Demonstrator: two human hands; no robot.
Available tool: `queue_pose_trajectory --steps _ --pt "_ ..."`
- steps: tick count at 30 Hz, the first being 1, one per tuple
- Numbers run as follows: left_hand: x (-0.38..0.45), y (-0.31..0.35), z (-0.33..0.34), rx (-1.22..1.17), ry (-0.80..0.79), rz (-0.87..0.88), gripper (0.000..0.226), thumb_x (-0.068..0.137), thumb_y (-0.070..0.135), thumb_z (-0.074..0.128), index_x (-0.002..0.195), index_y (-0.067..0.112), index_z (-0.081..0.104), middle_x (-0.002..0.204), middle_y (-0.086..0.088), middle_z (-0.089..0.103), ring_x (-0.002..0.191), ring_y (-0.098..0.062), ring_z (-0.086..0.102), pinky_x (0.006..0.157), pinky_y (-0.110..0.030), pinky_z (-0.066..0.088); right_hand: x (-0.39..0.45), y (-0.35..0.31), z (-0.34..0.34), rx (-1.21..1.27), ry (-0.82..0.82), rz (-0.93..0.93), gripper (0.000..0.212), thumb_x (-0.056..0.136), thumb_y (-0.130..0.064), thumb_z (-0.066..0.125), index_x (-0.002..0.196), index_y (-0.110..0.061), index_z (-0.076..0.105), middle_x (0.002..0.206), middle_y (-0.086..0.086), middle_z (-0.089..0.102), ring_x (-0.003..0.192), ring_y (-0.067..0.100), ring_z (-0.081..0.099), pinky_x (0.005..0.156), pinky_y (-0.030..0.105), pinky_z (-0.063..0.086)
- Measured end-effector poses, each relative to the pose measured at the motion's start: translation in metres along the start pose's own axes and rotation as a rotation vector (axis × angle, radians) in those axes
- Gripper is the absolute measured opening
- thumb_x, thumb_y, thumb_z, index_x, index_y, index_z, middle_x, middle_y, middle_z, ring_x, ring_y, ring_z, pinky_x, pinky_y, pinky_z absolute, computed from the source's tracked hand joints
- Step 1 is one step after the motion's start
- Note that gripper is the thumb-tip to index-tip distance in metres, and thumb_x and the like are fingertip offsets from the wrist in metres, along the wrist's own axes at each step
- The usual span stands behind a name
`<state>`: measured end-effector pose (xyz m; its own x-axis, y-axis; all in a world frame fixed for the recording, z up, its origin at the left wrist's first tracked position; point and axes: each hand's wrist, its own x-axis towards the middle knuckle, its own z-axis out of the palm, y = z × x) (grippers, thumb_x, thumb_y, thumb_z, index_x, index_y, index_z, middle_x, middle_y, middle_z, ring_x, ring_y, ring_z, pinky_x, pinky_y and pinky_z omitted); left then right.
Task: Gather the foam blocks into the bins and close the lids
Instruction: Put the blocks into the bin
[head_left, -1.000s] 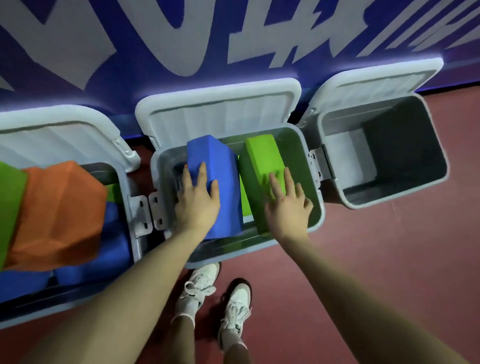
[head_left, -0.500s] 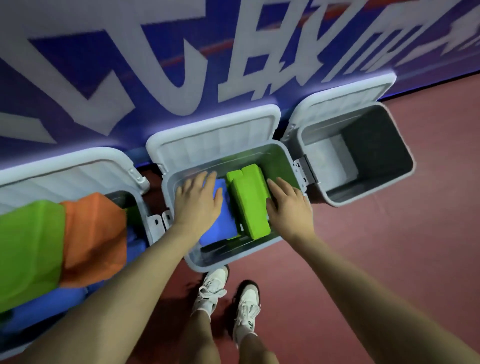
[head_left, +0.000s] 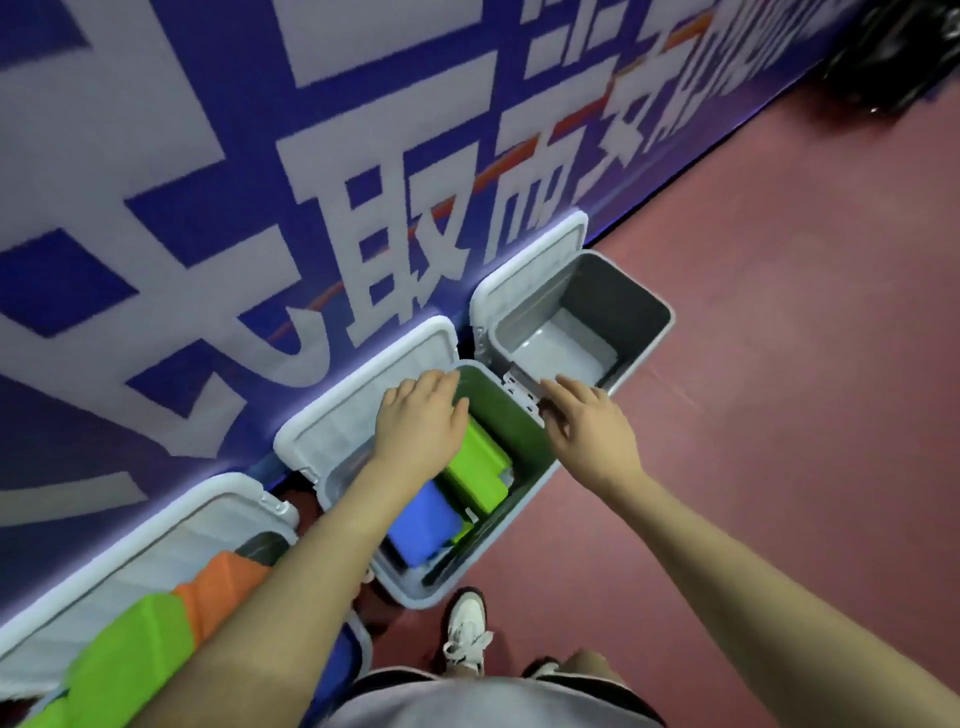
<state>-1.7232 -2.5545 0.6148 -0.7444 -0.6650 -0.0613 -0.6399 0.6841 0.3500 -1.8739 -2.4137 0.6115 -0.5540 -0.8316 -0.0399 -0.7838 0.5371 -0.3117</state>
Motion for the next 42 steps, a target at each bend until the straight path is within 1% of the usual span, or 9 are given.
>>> queue_pose_trajectory --steps 3,5,9,14,17,20,25,34,42 --pt "-0.002 0.041 -0.004 0.045 -0.051 0.151 0.045 0.088 0.033 0.043 0.115 0.005 0.066 0.107 -0.012 0.068 0.086 -0.037 0.064 0.077 -0.043 0.049 -0.034 0.026 -0.021 -0.002 0.105 0.083 0.039 0.091 -0.018 0.057 0.129 -0.016 0.058 0.130 0.006 0.058 0.110 0.036 0.054 0.085 0.041 0.044" --pt "-0.003 0.073 0.000 0.053 -0.082 0.256 0.040 0.089 0.029 0.048 0.118 0.006 0.065 0.114 -0.012 0.066 0.094 -0.036 0.064 0.081 -0.042 0.048 -0.063 0.046 -0.031 -0.008 0.143 0.167 0.039 0.091 -0.019 0.058 0.129 -0.015 0.058 0.131 0.007 0.058 0.111 0.037 0.054 0.085 0.042 0.045" --pt "-0.020 0.144 0.021 0.104 -0.142 0.526 0.047 0.081 0.035 0.039 0.103 0.008 0.070 0.100 -0.009 0.070 0.077 -0.030 0.068 0.066 -0.036 0.054 -0.141 0.091 -0.043 -0.008 0.239 0.375 0.039 0.087 -0.018 0.064 0.126 -0.013 0.062 0.128 0.011 0.061 0.107 0.038 0.058 0.080 0.044 0.049" --pt "-0.079 0.238 0.063 0.175 -0.235 0.840 0.048 0.079 0.035 0.040 0.102 0.006 0.071 0.099 -0.012 0.071 0.074 -0.032 0.069 0.062 -0.039 0.056 -0.273 0.130 -0.050 -0.012 0.331 0.680 0.038 0.083 -0.015 0.067 0.121 -0.011 0.064 0.123 0.012 0.063 0.100 0.038 0.061 0.077 0.042 0.050" --pt "-0.158 0.307 0.090 0.174 -0.338 1.028 0.044 0.081 0.032 0.048 0.109 0.005 0.069 0.109 -0.015 0.069 0.081 -0.037 0.067 0.068 -0.042 0.054 -0.386 0.141 -0.049 -0.001 0.363 0.926 0.040 0.084 -0.018 0.066 0.124 -0.013 0.063 0.126 0.010 0.062 0.102 0.038 0.060 0.078 0.043 0.050" --pt "-0.215 0.343 0.107 0.163 -0.374 1.122 0.041 0.087 0.027 0.057 0.121 0.006 0.062 0.124 -0.017 0.062 0.098 -0.039 0.063 0.083 -0.044 0.049 -0.458 0.138 -0.043 -0.008 0.386 1.031 0.043 0.081 -0.019 0.068 0.124 -0.014 0.063 0.126 0.010 0.062 0.099 0.039 0.062 0.075 0.045 0.052" --pt "-0.364 0.424 0.143 0.147 -0.496 1.412 0.046 0.096 0.032 0.048 0.138 0.012 0.047 0.143 -0.010 0.047 0.120 -0.034 0.052 0.097 -0.037 0.038 -0.626 0.124 -0.036 -0.013 0.439 1.355 0.043 0.081 -0.019 0.070 0.123 -0.014 0.064 0.126 0.009 0.063 0.098 0.038 0.062 0.075 0.044 0.052" --pt "-0.592 0.516 0.173 0.089 -0.634 1.936 0.048 0.098 0.034 0.043 0.143 0.017 0.041 0.149 -0.005 0.040 0.125 -0.031 0.047 0.099 -0.036 0.033 -0.833 0.064 -0.027 0.024 0.606 1.884 0.047 0.098 -0.030 0.047 0.144 -0.022 0.042 0.151 -0.002 0.037 0.129 0.027 0.043 0.102 0.041 0.033" --pt "-0.711 0.588 0.207 0.107 -0.755 2.212 0.046 0.096 0.031 0.048 0.138 0.012 0.048 0.144 -0.010 0.045 0.124 -0.034 0.046 0.098 -0.038 0.035 -0.933 0.068 -0.027 0.077 0.661 2.197 0.049 0.098 -0.031 0.046 0.145 -0.023 0.040 0.152 -0.004 0.036 0.129 0.025 0.044 0.102 0.038 0.035"
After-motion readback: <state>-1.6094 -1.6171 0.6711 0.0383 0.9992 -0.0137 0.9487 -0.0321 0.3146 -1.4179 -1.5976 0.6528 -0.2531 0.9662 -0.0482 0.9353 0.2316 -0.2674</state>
